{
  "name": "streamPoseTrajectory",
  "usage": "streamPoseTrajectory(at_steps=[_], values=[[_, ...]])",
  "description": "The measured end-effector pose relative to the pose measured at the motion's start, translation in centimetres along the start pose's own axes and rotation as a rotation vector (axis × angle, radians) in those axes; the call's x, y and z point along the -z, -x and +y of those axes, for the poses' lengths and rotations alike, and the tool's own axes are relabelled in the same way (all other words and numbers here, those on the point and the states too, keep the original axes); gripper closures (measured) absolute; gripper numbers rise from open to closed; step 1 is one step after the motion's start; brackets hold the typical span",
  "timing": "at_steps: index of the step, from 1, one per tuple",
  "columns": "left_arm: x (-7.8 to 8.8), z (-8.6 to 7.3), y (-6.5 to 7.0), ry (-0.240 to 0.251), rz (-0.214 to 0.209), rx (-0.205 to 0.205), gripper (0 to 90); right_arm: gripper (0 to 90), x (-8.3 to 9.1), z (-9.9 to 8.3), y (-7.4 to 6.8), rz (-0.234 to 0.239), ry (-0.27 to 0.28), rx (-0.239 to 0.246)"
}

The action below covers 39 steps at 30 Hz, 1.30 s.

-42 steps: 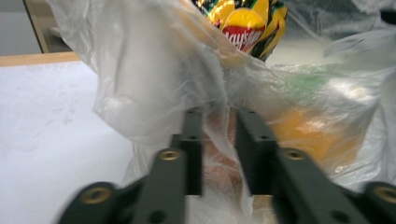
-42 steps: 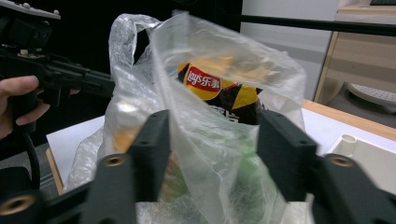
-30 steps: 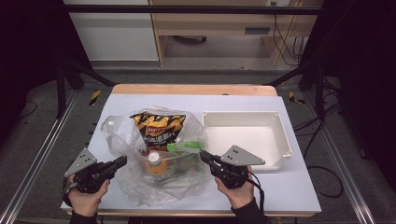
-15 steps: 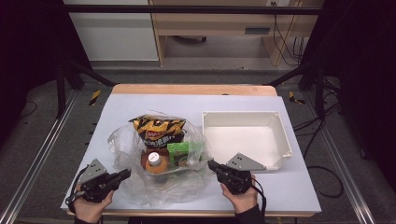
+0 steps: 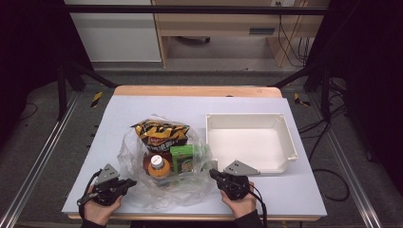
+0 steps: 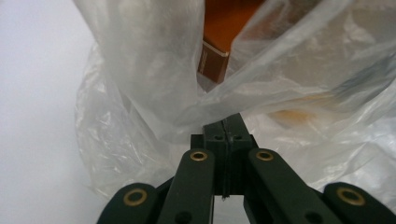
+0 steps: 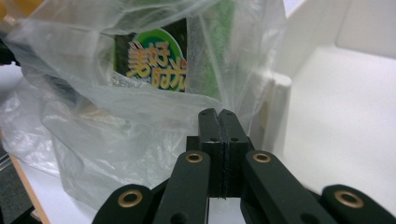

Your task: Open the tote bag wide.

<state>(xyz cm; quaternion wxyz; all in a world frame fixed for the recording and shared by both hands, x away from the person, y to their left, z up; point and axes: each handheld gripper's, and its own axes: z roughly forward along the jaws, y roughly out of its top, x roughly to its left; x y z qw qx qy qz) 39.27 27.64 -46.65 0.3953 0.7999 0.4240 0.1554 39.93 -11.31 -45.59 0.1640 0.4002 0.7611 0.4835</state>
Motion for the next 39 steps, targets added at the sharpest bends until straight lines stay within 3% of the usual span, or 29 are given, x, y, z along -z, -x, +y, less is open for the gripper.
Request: streamPoseTrajectory(at_steps=[9,14,16,20,24,30,36,39], values=[[-1.1,-0.3,-0.2,-0.039,0.012,-0.003,90.0,90.0,-0.6,-1.1,0.3,-0.028,-0.059,-0.024],[-1.0,-0.5,-0.4,-0.015,0.008,0.011,87.8,89.7,-1.5,-1.7,0.2,-0.033,-0.098,-0.025],[-0.7,-0.6,-0.5,0.011,0.003,0.023,81.2,88.3,-1.6,-1.8,0.2,-0.032,-0.097,-0.019],[1.0,-0.5,-0.5,0.121,-0.006,0.052,54.6,80.8,-1.1,-1.7,0.3,-0.026,-0.083,-0.022],[2.8,-0.3,-0.5,0.211,0.018,0.074,34.3,68.7,0.1,-1.3,0.3,-0.007,-0.036,-0.007],[4.8,0.4,-0.8,0.291,0.051,0.111,22.4,49.2,2.8,-0.3,0.1,0.005,0.078,0.026],[7.4,1.9,-1.2,0.373,0.074,0.11,19.4,40.5,5.1,0.9,-0.4,0.024,0.142,0.044],[8.3,3.0,-1.6,0.388,0.085,0.105,18.9,38.4,5.7,1.8,-0.7,0.033,0.168,0.053]])
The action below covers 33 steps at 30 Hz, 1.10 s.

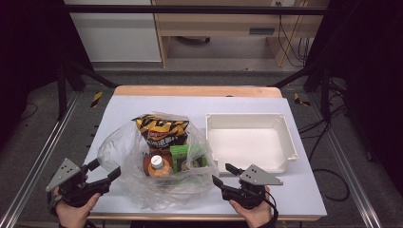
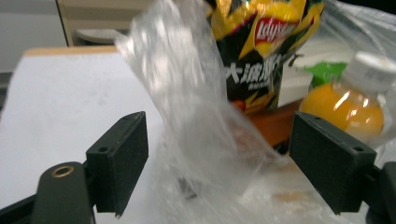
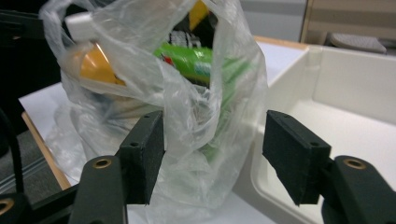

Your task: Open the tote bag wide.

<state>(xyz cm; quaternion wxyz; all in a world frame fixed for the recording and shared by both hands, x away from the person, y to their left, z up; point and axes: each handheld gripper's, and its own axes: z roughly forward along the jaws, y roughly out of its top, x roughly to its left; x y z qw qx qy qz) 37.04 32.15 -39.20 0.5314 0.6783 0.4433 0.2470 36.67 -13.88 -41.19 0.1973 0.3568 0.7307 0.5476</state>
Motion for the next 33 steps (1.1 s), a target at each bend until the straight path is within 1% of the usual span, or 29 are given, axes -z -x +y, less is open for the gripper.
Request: streamPoseTrajectory(at_steps=[3,8,11,13,15,16,19,21,23,24,25,27,28,30,31,33], values=[[0.0,1.6,-0.3,0.013,0.015,-0.019,19.0,36.0,0.2,1.1,-0.5,0.007,0.02,0.013],[-0.3,4.2,-1.2,0.03,0.028,-0.013,20.1,31.4,0.3,2.9,-1.2,0.02,0.054,0.043],[-0.5,5.6,-1.6,0.032,0.026,-0.013,21.3,29.8,0.3,3.9,-1.5,0.023,0.081,0.052],[-0.8,6.3,-2.1,0.022,0.016,-0.005,23.3,29.4,0.3,4.6,-1.5,0.027,0.096,0.055],[-1.4,6.9,-2.5,0.007,0.016,-0.011,25.0,29.4,0.3,5.4,-1.5,0.027,0.111,0.061],[-1.8,7.1,-2.7,-0.007,0.007,-0.013,26.5,29.4,0.2,5.9,-1.5,0.025,0.119,0.063],[-3.3,7.6,-3.4,-0.049,0.011,-0.025,29.0,30.0,-0.2,7.6,-1.0,0.013,0.151,0.057],[-4.3,7.7,-3.8,-0.071,0.01,-0.028,31.8,31.7,-0.8,8.9,-0.5,-0.001,0.161,0.049],[-5.3,7.6,-4.3,-0.098,0.004,-0.031,35.7,32.4,-1.7,10.0,-0.1,-0.012,0.149,0.04],[-5.7,7.5,-4.4,-0.108,0.0,-0.033,36.7,32.9,-2.4,10.6,0.1,-0.017,0.137,0.037],[-6.0,7.4,-4.6,-0.121,-0.011,-0.032,38.0,33.3,-2.8,10.9,0.2,-0.017,0.126,0.033],[-6.6,6.9,-4.8,-0.138,-0.014,-0.022,40.4,35.2,-4.1,11.4,0.1,-0.026,0.094,0.04],[-6.9,6.6,-5.0,-0.145,-0.019,-0.016,43.0,36.9,-4.8,11.4,0.2,-0.038,0.073,0.051],[-7.3,5.9,-5.2,-0.161,-0.026,-0.007,46.2,41.5,-6.1,11.2,0.5,-0.06,0.024,0.054],[-7.4,5.6,-5.3,-0.171,-0.036,-0.002,49.6,42.8,-6.6,11.0,0.6,-0.069,0.006,0.059],[-7.6,4.9,-5.4,-0.182,-0.05,0.012,55.8,49.5,-7.1,10.5,0.8,-0.072,-0.019,0.054]])
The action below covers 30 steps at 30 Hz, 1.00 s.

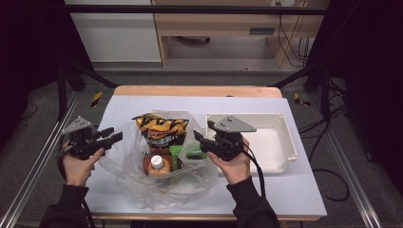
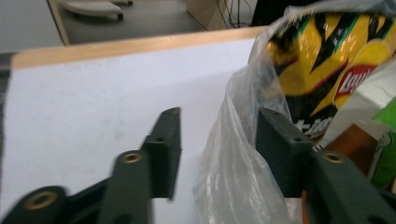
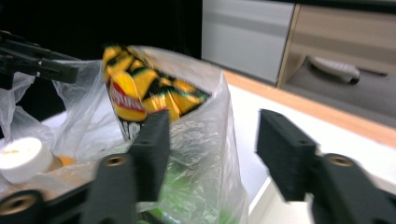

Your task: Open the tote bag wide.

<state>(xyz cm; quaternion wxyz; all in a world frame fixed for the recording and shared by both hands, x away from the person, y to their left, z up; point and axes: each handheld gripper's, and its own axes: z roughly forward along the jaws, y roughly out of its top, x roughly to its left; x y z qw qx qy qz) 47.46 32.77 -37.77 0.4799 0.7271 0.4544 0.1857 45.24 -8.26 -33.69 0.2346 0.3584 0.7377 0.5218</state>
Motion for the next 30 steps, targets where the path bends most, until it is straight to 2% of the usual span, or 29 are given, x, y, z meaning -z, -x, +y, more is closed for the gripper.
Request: streamPoseTrajectory(at_steps=[3,8,13,18,19,20,24,27,30], values=[[-0.3,-0.9,-0.1,-0.016,-0.025,0.011,67.8,59.2,-0.3,-0.9,0.1,-0.003,-0.04,0.009],[-0.9,-2.2,0.2,-0.035,-0.035,0.014,83.8,72.0,-0.6,-2.9,0.3,-0.006,-0.105,0.006],[-1.5,-2.9,0.6,-0.038,-0.047,0.01,88.5,88.5,-0.6,-4.5,0.7,-0.004,-0.13,-0.002],[-2.0,-3.5,1.0,-0.035,-0.048,0.007,89.0,90.0,-0.5,-5.4,1.3,-0.031,-0.142,-0.014],[-2.1,-3.6,1.1,-0.03,-0.05,0.006,89.1,89.7,-0.4,-5.5,1.4,-0.029,-0.139,-0.018],[-2.1,-3.7,1.2,-0.029,-0.053,0.007,89.1,83.4,-0.2,-5.5,1.4,-0.035,-0.122,-0.021],[-2.0,-4.0,1.4,-0.015,-0.054,0.003,89.1,73.6,1.2,-4.3,1.3,-0.019,-0.025,-0.028],[-1.8,-3.9,1.5,0.001,-0.054,0.001,89.2,60.3,2.0,-2.7,1.0,-0.003,0.045,-0.039],[-1.7,-3.8,1.8,0.009,-0.056,-0.007,89.1,45.8,1.8,-1.3,0.2,0.03,0.064,-0.04]])
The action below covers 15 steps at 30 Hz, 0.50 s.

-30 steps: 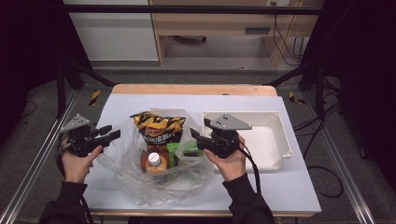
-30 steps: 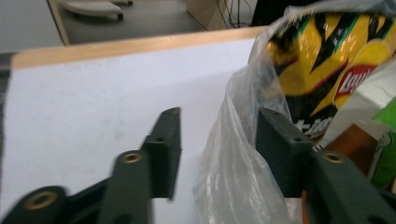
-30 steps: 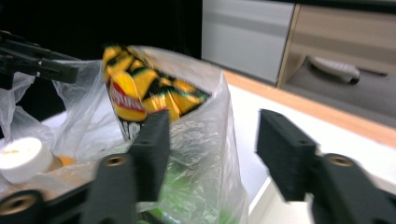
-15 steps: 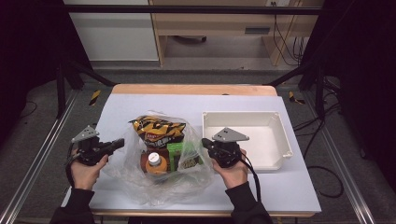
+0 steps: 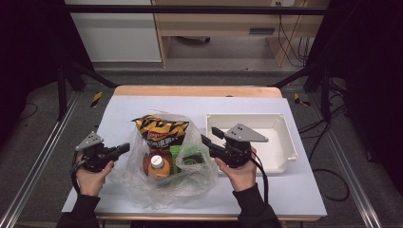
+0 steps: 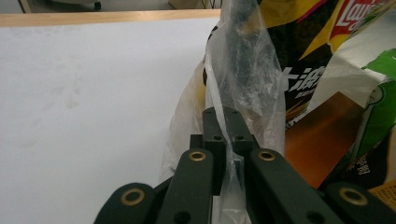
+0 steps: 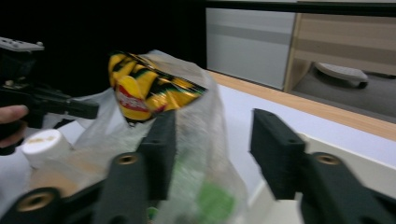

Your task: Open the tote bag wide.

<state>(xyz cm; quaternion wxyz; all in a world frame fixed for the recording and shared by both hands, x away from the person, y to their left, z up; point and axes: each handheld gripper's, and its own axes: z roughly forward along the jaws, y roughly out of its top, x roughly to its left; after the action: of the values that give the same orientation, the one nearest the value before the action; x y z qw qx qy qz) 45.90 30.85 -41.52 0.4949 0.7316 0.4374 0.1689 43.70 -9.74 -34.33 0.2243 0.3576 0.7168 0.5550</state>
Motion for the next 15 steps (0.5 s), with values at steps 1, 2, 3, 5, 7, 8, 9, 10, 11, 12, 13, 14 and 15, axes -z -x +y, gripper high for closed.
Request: streamPoseTrajectory(at_steps=[1,2,3,5,7,8,9,10,11,12,13,14,15], values=[[0.0,0.1,0.1,0.002,-0.002,-0.002,89.1,43.5,-0.4,0.2,-0.4,0.006,-0.011,0.012],[0.0,0.1,0.2,0.006,-0.003,-0.004,89.2,42.0,-0.8,0.3,-0.7,0.007,-0.03,0.027],[0.1,0.2,0.2,0.008,-0.005,-0.007,89.2,41.3,-1.4,0.1,-1.0,0.005,-0.05,0.037],[0.1,0.3,0.4,0.012,-0.009,-0.011,89.2,44.5,-2.4,-0.3,-1.2,-0.011,-0.096,0.061],[0.2,0.3,0.5,0.014,-0.008,-0.016,89.2,55.2,-3.0,-1.0,-0.9,-0.018,-0.129,0.056],[0.2,0.3,0.5,0.013,-0.008,-0.017,89.2,60.6,-3.1,-1.3,-0.7,-0.016,-0.142,0.046],[0.2,0.3,0.5,0.012,-0.008,-0.016,89.2,67.0,-3.1,-1.6,-0.5,-0.018,-0.155,0.041],[0.1,0.2,0.4,0.011,-0.007,-0.014,89.2,72.0,-3.1,-1.9,-0.3,-0.02,-0.168,0.031],[0.1,0.2,0.4,0.008,-0.006,-0.014,89.2,78.5,-3.0,-2.2,0.0,-0.019,-0.18,0.026],[0.0,0.1,0.4,0.007,-0.006,-0.012,89.2,85.7,-2.8,-2.5,0.2,-0.015,-0.188,0.019],[-0.1,0.1,0.4,0.004,-0.006,-0.013,89.2,90.0,-2.6,-2.7,0.4,-0.013,-0.19,0.013],[-0.1,0.1,0.4,0.002,-0.005,-0.012,89.2,90.0,-2.4,-2.9,0.6,-0.016,-0.187,0.008],[-0.2,0.0,0.4,0.002,-0.005,-0.012,89.2,90.0,-2.2,-3.0,0.8,-0.024,-0.188,0.005]])
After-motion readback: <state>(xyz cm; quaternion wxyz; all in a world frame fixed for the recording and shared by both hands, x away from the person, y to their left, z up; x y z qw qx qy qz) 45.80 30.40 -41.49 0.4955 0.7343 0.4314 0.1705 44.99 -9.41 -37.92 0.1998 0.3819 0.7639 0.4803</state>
